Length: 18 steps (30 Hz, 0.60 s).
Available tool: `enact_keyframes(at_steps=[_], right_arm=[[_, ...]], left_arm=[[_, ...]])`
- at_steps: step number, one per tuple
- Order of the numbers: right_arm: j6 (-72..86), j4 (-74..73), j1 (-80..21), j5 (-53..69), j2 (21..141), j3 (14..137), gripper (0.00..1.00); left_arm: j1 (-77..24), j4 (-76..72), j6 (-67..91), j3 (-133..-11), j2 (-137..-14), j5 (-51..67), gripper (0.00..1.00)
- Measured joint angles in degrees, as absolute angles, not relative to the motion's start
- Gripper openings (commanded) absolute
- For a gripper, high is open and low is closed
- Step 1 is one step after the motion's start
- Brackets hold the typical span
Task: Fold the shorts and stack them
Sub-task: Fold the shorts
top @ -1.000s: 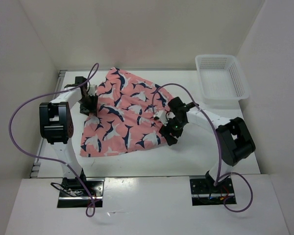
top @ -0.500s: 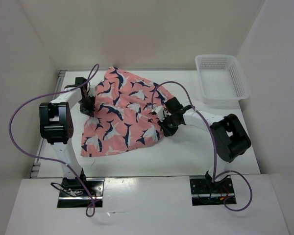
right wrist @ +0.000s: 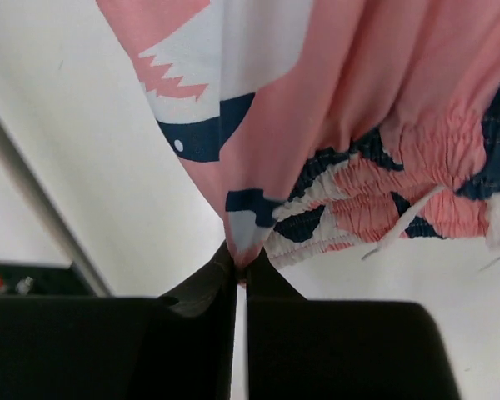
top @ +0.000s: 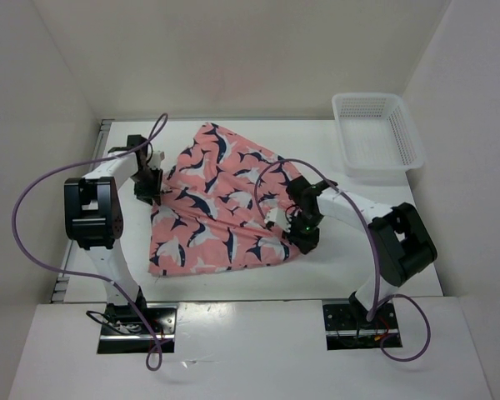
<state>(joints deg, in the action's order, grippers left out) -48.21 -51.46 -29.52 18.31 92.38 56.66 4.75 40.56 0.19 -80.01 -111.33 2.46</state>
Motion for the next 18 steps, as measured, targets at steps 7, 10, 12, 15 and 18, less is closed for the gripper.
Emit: enact_keyframes(at_steps=[7,10,12,15,18], right_arm=[[-49.2,-55.6,-29.5,15.2,92.4,62.1,1.0],[-46.2,-53.0,-29.1,16.3,92.2,71.2,1.0],[-43.5,-49.3,-28.3,17.5,91.2,75.8,1.0],[-37.2,-41.5,-27.0,18.4,89.1,78.7,1.0],[-29.1,-34.0,-25.8,17.6,90.8,81.3,1.0]], left_arm=[[5.1,45.5,0.2,-80.4,-110.5,6.6,0.81],[5.4,47.9,0.1,-86.2,-110.4,8.9,0.86],[5.5,47.7,0.1,-92.8,-110.6,10.5,0.9],[5.0,45.4,0.2,-103.6,-112.2,11.9,0.91],[3.0,42.9,0.2,-114.1,-118.0,11.2,0.91]])
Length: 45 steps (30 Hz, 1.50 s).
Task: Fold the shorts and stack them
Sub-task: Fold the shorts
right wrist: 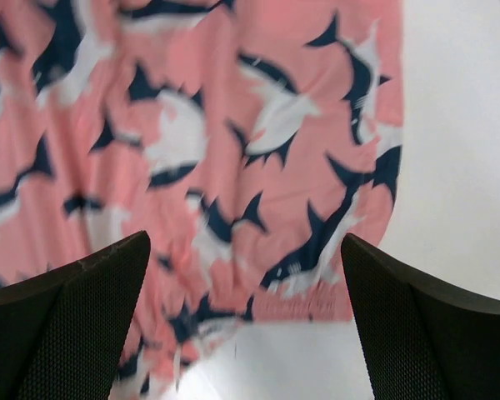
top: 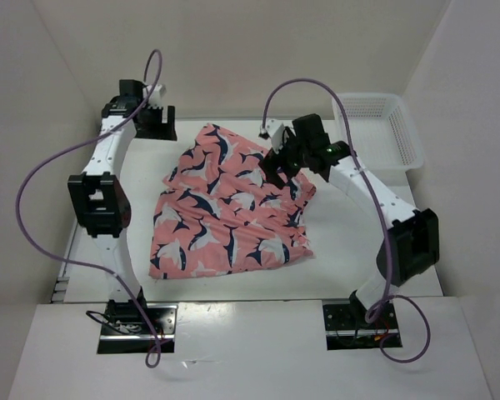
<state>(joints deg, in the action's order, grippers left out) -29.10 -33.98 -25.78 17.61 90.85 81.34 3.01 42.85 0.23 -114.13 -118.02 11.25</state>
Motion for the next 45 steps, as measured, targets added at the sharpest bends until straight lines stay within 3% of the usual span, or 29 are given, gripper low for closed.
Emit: enact_keyframes(at_steps=[3,9,11,18,22,26,30,37,45], right_arm=[[-21.7,-26.7,-23.9,15.6,96.9,83.4,0.98],[-11.9,-20.7,-19.4,5.8,107.4,83.2,0.98],[-10.3,-20.0,-18.5,2.7,108.5,83.2,0.98],[-7.5,-17.0,-18.3,-1.1,109.3,83.2,0.98],[-6.8,-16.4,-18.3,-1.5,110.1,83.2,0.98],[-6.2,-16.1,-18.3,-0.7,111.5,83.2,0.98],[-6.6,-16.1,-18.3,1.1,113.3,83.3,0.98],[-9.7,-16.3,-18.0,4.4,114.8,83.6,0.98],[-13.5,-16.8,-17.4,5.4,114.8,83.6,0.98]], left_arm=[[0.0,40.4,0.2,-120.3,-126.6,9.6,0.91],[-3.4,39.6,-0.6,-117.4,-136.9,3.4,0.91],[-3.4,37.3,-0.6,-114.9,-134.8,2.3,0.91],[-1.7,30.5,0.5,-92.7,-122.9,-2.5,0.74],[-1.0,28.9,0.5,-80.7,-114.8,-4.8,0.74],[-0.1,30.4,0.3,-77.6,-112.2,-5.3,0.85],[0.4,35.5,0.2,-86.0,-115.0,-4.3,0.89],[0.7,34.6,0.2,-123.9,-131.3,1.5,0.92],[-0.2,38.8,0.2,-139.8,-148.8,8.0,0.94]])
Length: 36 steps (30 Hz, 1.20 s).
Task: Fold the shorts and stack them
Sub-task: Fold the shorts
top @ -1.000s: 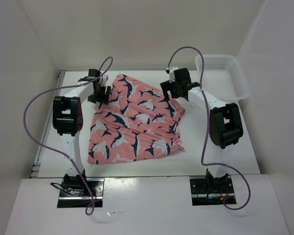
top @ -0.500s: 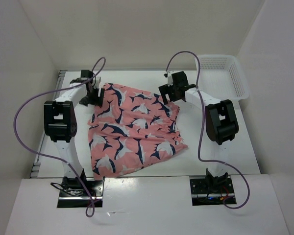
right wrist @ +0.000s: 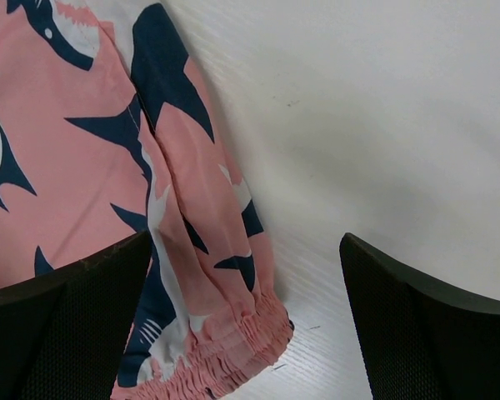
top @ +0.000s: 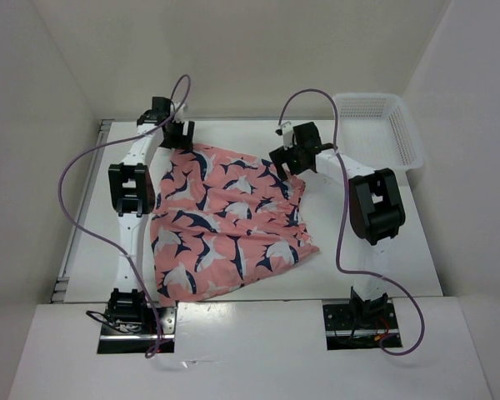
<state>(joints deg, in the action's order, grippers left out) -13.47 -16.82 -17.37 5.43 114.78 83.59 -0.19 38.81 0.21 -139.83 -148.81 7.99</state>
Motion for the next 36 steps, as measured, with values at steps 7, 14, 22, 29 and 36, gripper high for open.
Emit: enact_keyframes(at_steps=[7,14,22,29,36], right_arm=[[-16.2,-18.9,-16.9,7.4,114.8,83.5,0.94],[-17.8,-19.2,-16.8,7.8,115.7,82.9,0.63],[-17.7,-19.3,-16.8,6.0,116.7,82.0,0.0],[-17.8,-16.1,-17.1,-1.9,116.7,92.0,0.0],[-22.6,-12.8,-17.2,-3.0,108.9,93.3,0.0]], left_arm=[[-1.4,41.1,0.3,-142.9,-151.2,10.4,0.6],[-1.8,44.5,0.4,-142.7,-151.4,13.4,0.0],[-1.8,47.0,0.2,-146.0,-151.9,12.4,0.0],[-1.8,47.9,0.3,-171.4,-150.7,11.7,0.0],[-1.5,59.0,0.2,-178.6,-140.1,13.5,0.0]])
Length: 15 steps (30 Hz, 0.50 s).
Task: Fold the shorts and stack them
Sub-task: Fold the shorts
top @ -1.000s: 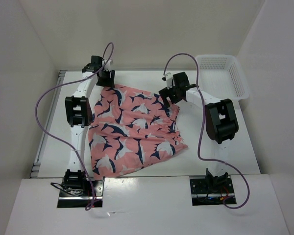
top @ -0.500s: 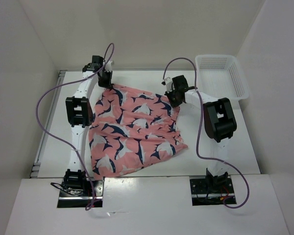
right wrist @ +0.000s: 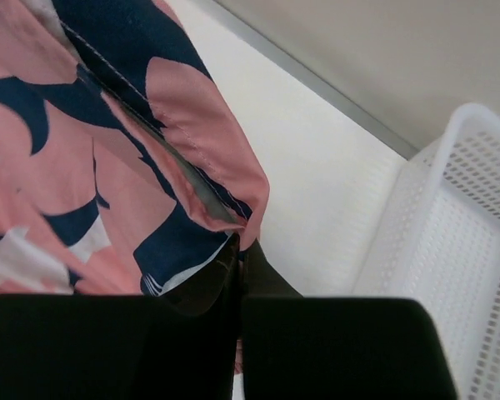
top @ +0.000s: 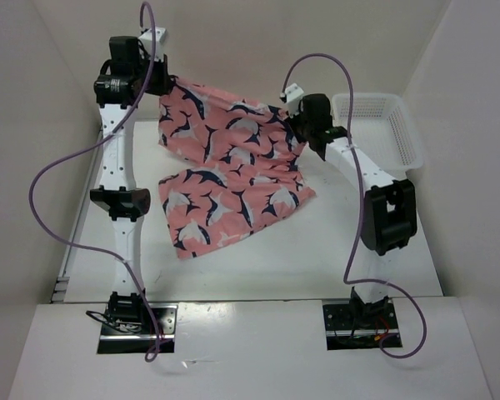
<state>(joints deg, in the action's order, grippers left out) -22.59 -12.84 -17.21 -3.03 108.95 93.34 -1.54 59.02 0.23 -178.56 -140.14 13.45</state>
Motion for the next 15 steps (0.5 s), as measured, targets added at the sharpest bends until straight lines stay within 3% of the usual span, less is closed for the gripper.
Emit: enact_keyframes(at_steps=[4,7,12,15], right_arm=[[-28.9,-12.6,-18.9,-3.5,101.3,83.9,0.0],[-32.8,-13.6,-20.3,-2.7,96.1,75.8,0.0],[-39.3,-15.2,-21.6,1.0,88.8,64.8,0.0],[-42.6,-16.8,-22.7,1.3,85.1,59.9,0.0]], left_arm=[[-1.1,66.1,0.2,-171.6,-136.7,14.8,0.0],[0.1,67.4,0.2,-149.7,-128.4,15.5,0.0],[-1.4,58.5,0.4,-102.7,-105.6,12.0,0.0],[-5.0,57.3,0.2,-89.4,-94.8,9.8,0.0]])
